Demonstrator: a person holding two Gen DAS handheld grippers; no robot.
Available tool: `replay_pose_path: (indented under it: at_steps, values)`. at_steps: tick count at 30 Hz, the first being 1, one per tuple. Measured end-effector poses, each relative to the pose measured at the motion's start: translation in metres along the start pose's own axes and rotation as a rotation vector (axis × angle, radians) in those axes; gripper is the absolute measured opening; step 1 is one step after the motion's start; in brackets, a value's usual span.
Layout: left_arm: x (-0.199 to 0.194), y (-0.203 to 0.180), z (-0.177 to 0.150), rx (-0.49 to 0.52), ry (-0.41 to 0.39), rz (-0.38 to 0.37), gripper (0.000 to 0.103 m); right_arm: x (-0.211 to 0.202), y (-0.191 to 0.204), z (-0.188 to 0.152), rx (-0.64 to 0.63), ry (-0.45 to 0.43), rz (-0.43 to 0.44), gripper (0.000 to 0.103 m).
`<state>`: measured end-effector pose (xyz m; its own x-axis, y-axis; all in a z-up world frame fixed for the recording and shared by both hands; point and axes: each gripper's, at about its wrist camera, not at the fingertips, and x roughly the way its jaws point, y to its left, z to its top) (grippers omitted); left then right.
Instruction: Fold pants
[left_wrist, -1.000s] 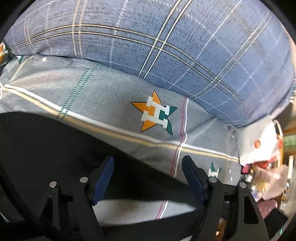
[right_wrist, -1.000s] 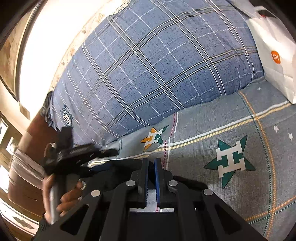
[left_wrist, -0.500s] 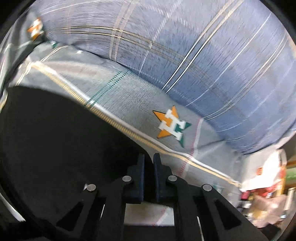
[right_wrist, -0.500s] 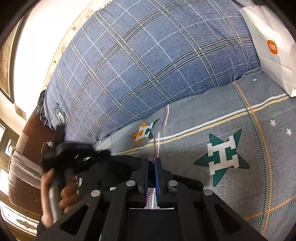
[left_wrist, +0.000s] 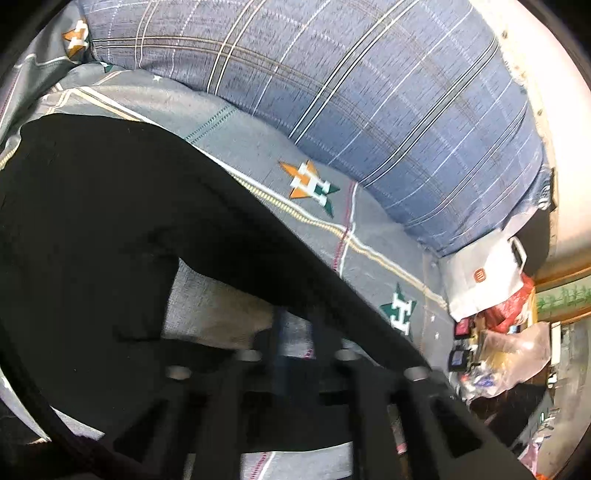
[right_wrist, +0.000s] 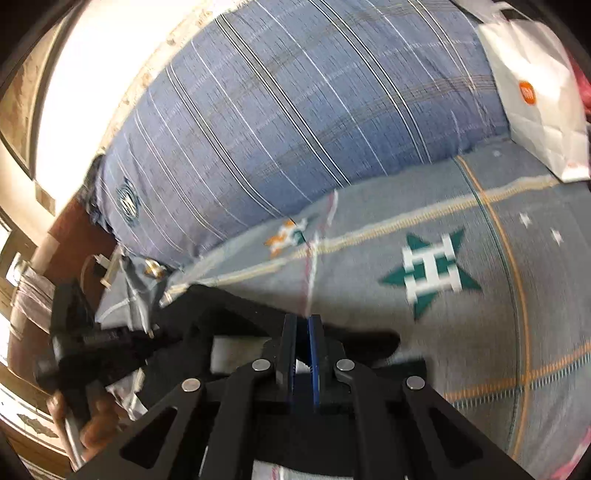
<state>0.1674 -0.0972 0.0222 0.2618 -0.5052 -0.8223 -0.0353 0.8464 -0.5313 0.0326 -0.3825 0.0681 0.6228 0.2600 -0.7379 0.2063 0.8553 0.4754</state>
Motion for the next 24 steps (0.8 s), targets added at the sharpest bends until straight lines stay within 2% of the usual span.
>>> replay_pose_path:
  at_steps: [1,2,3,5,7,10,11,12,13,15,17,19,20,24]
  values:
    - [0.003,-0.002,0.002,0.015,0.007,0.017,0.057,-0.002,0.001,-0.007,-0.004,0.003,-0.003,0.006]
    - [0.004,-0.004,0.003,0.026,0.004,0.034,0.064,-0.004,0.003,-0.014,-0.008,0.004,-0.001,0.006]
    - [0.004,-0.005,0.004,0.026,-0.009,0.046,0.064,-0.004,0.003,-0.019,-0.013,0.008,-0.002,0.006]
    - [0.002,-0.007,0.004,0.016,-0.035,0.026,0.064,-0.003,0.004,-0.026,-0.029,0.022,-0.018,0.006]
    - [0.007,-0.009,0.007,0.009,-0.023,0.025,0.064,0.000,0.001,-0.027,-0.029,0.033,-0.032,0.006]
    - [0.021,-0.012,0.015,-0.008,-0.020,0.065,0.063,-0.001,-0.002,-0.026,-0.022,0.030,-0.026,0.006]
    - [0.026,-0.014,0.019,0.006,-0.022,0.085,0.051,0.000,-0.002,-0.026,-0.025,0.030,-0.028,0.006]
    - [0.031,-0.017,0.022,0.027,-0.018,0.109,0.017,0.001,-0.001,-0.025,-0.033,0.032,-0.034,0.006]
    - [0.035,-0.019,0.024,0.037,-0.007,0.142,0.003,0.002,-0.001,-0.025,-0.037,0.035,-0.040,0.006]
    - [0.031,-0.021,0.022,0.033,-0.018,0.125,0.005,0.006,-0.005,-0.022,-0.040,0.045,-0.059,0.006]
    - [0.013,-0.027,0.013,0.060,-0.085,0.108,0.005,0.007,-0.011,-0.015,-0.026,0.041,-0.068,0.006]
    - [-0.009,-0.035,-0.005,0.088,-0.171,0.061,0.005,-0.001,-0.019,-0.008,-0.004,0.007,-0.044,0.006]
    - [-0.015,-0.036,-0.013,0.099,-0.188,0.052,0.005,-0.008,-0.020,-0.005,-0.001,-0.019,-0.041,0.006]
    - [-0.011,-0.026,-0.054,0.128,-0.148,0.042,0.004,-0.021,-0.023,-0.007,-0.010,-0.051,-0.063,0.006]
